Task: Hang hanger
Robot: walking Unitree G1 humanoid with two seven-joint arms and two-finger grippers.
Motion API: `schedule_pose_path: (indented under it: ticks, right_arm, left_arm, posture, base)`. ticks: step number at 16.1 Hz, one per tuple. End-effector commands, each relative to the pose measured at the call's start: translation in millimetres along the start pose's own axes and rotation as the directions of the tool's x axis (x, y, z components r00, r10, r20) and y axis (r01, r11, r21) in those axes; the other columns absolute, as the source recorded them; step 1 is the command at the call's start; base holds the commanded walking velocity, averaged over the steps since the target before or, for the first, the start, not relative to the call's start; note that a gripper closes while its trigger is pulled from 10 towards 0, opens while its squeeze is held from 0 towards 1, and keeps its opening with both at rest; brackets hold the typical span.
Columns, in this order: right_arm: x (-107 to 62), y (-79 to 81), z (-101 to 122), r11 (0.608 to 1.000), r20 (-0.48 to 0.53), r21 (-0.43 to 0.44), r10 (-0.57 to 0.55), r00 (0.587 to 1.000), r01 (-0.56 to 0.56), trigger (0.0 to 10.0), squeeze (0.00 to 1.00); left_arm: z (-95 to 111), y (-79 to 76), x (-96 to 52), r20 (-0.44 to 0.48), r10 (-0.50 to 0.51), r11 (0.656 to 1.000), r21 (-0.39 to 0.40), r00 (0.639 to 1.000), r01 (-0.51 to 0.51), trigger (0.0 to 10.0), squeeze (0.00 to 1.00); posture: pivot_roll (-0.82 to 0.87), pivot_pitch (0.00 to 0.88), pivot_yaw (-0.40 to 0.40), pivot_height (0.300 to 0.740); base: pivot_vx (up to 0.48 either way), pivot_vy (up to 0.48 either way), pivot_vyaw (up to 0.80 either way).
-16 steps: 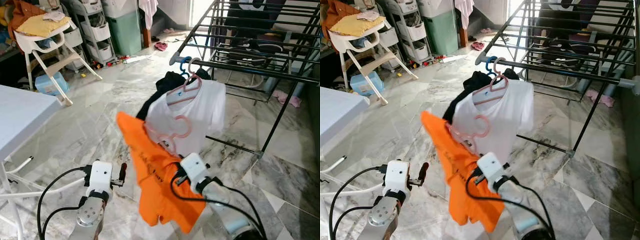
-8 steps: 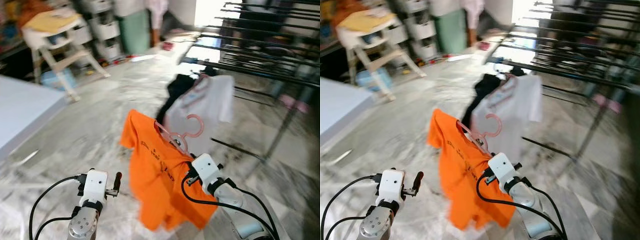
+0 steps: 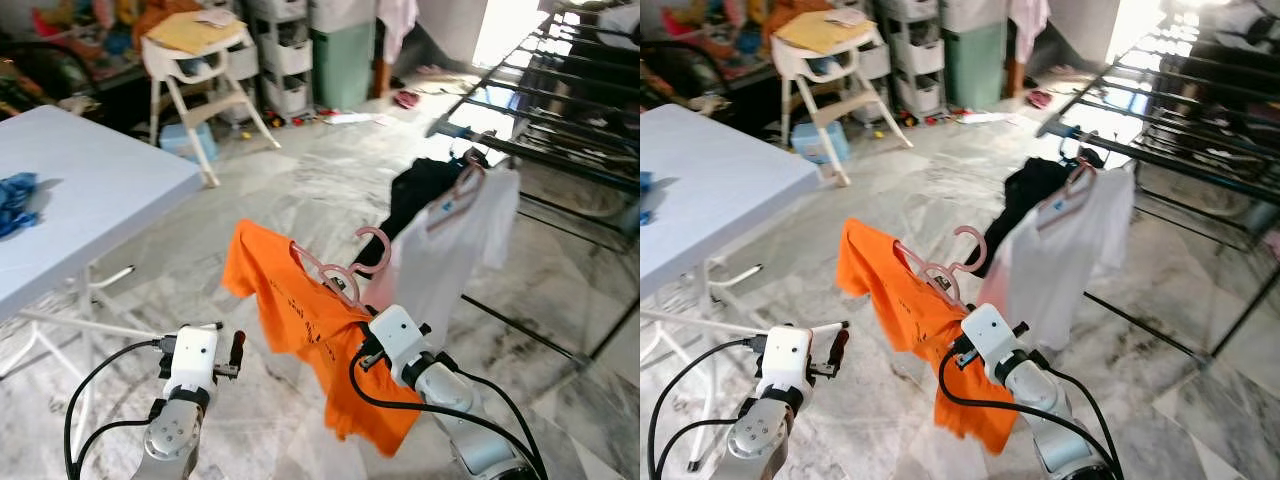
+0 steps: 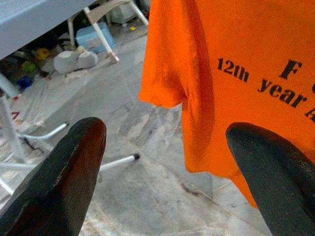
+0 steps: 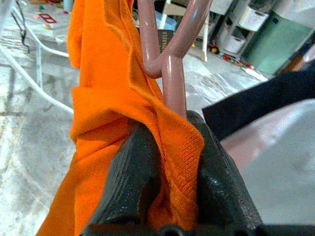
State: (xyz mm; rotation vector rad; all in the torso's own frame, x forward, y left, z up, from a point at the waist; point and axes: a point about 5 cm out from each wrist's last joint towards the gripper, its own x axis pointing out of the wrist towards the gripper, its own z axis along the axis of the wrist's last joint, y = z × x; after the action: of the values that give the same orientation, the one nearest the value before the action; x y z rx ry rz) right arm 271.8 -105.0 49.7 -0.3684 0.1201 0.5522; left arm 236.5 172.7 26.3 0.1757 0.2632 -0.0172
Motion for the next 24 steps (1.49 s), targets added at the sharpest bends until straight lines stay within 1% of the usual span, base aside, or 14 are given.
schedule_pose_path:
  ticks: [1,4,6,8,11,12,15,17,19,20,22,23,24]
  right_arm:
    - [5.8,-2.1,15.3,1.000,0.059,-0.014,-0.004,0.998,0.005,10.0,0.00]
    - [10.7,0.7,20.1,0.999,0.077,-0.026,0.023,0.997,-0.021,10.0,0.00]
    - [15.8,1.0,25.9,0.998,0.094,-0.047,0.039,0.995,-0.035,10.0,0.00]
    - [16.1,-0.3,25.7,0.998,0.093,-0.050,0.041,0.995,-0.037,10.0,0.00]
    - [12.0,-0.2,21.6,0.992,0.081,-0.107,0.081,0.993,-0.072,10.0,0.00]
    - [10.3,-2.9,20.3,0.989,0.077,-0.125,0.085,0.993,-0.075,10.0,0.00]
    - [7.7,-8.8,16.6,0.986,0.061,-0.140,0.100,0.993,-0.091,10.0,0.00]
    - [3.3,-17.8,9.7,0.972,0.032,-0.195,0.140,0.990,-0.131,10.0,0.00]
    - [2.6,-21.5,8.4,0.966,0.027,-0.216,0.152,0.988,-0.143,10.0,0.00]
    - [2.8,-27.3,6.5,0.961,0.016,-0.240,0.144,0.989,-0.136,10.0,0.00]
    - [2.3,-32.2,5.0,0.957,0.012,-0.258,0.142,0.990,-0.134,10.0,0.00]
    - [-0.6,-33.8,3.6,0.944,0.016,-0.292,0.169,0.985,-0.157,10.0,0.00]
    - [-3.0,-37.7,0.7,0.932,0.003,-0.325,0.171,0.985,-0.161,10.0,0.00]
  left_arm:
    - [2.7,0.7,2.8,0.004,0.006,1.000,0.010,1.000,-0.006,10.0,0.00]
    - [5.7,-0.2,5.0,0.016,0.009,1.000,0.011,1.000,-0.009,10.0,0.00]
    - [3.4,0.9,2.8,0.012,0.019,1.000,0.015,1.000,-0.019,10.0,0.00]
    - [1.5,1.5,1.5,0.007,0.028,0.999,0.017,1.000,-0.028,10.0,0.00]
    - [-0.5,-0.5,0.4,-0.002,0.019,1.000,0.020,1.000,-0.019,10.0,0.00]
    - [-0.5,-1.7,0.7,-0.002,0.007,1.000,0.024,1.000,-0.007,10.0,0.00]
    - [-0.8,-2.4,1.1,-0.003,0.001,1.000,0.026,1.000,-0.001,10.0,0.00]
    - [-0.1,-0.8,1.7,-0.001,-0.002,1.000,0.028,1.000,0.002,10.0,0.00]
    - [0.4,-1.3,2.0,0.001,-0.007,1.000,0.027,1.000,0.007,10.0,0.00]
    - [1.0,-2.2,1.6,0.006,-0.015,0.999,0.032,1.000,0.015,10.0,0.00]
    - [0.2,-0.4,-0.1,0.006,-0.013,0.999,0.034,1.000,0.013,10.0,0.00]
    - [-0.6,1.3,-1.2,0.005,-0.010,0.999,0.034,1.000,0.010,10.0,0.00]
    - [-1.5,2.1,-2.1,0.003,-0.010,0.999,0.033,1.000,0.010,10.0,0.00]
  posture:
    - [-0.05,0.000,0.056,0.740]
    - [-0.04,0.000,0.048,0.740]
    - [-0.03,0.000,0.045,0.740]
    - [-0.03,0.001,0.044,0.740]
    - [-0.05,0.008,0.049,0.740]
    - [-0.05,0.011,0.049,0.740]
    - [-0.05,0.012,0.050,0.740]
    - [-0.05,0.012,0.050,0.740]
    - [-0.05,0.011,0.049,0.740]
    - [-0.05,0.013,0.048,0.740]
    - [-0.05,0.017,0.046,0.740]
    - [-0.05,0.018,0.042,0.740]
    - [-0.05,0.020,0.041,0.740]
  base:
    - [0.000,0.000,0.80]
    - [0.000,0.000,0.80]
    - [0.000,0.000,0.80]
    - [0.000,0.000,0.80]
    - [0.000,0.000,0.80]
    - [0.000,0.000,0.80]
    - [0.000,0.000,0.80]
    - [0.000,0.000,0.80]
    - [0.000,0.000,0.64]
    - [0.000,0.000,0.00]
    - [0.000,0.000,0.00]
    - [0.000,0.000,0.00]
    - [0.000,0.000,0.00]
